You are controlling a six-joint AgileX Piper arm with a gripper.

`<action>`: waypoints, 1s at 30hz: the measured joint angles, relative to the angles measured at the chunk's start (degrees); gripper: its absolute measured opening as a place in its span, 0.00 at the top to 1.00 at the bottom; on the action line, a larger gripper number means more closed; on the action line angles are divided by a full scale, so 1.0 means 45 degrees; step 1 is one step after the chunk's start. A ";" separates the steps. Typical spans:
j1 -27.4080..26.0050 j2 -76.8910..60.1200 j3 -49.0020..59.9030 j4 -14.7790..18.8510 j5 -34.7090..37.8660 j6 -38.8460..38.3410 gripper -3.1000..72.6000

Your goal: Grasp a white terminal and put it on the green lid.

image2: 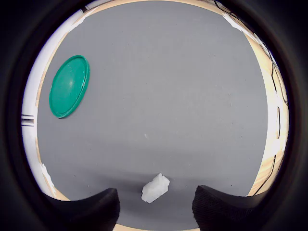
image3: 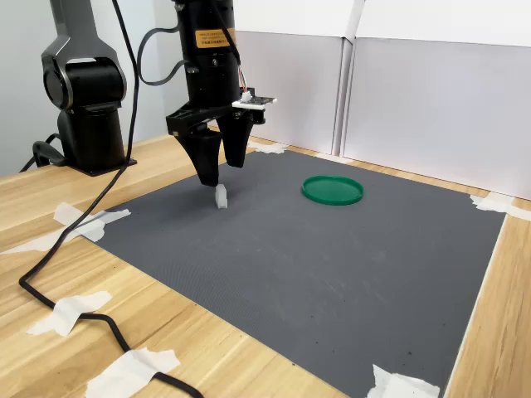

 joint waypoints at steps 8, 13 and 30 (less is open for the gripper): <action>0.0082 0.0151 0.0000 -0.0249 -0.0047 0.0648 0.11; 0.0930 0.0774 0.0000 -0.0825 -0.0123 0.0884 0.11; 0.1484 0.1438 0.0000 -0.1260 -0.0359 0.1514 0.11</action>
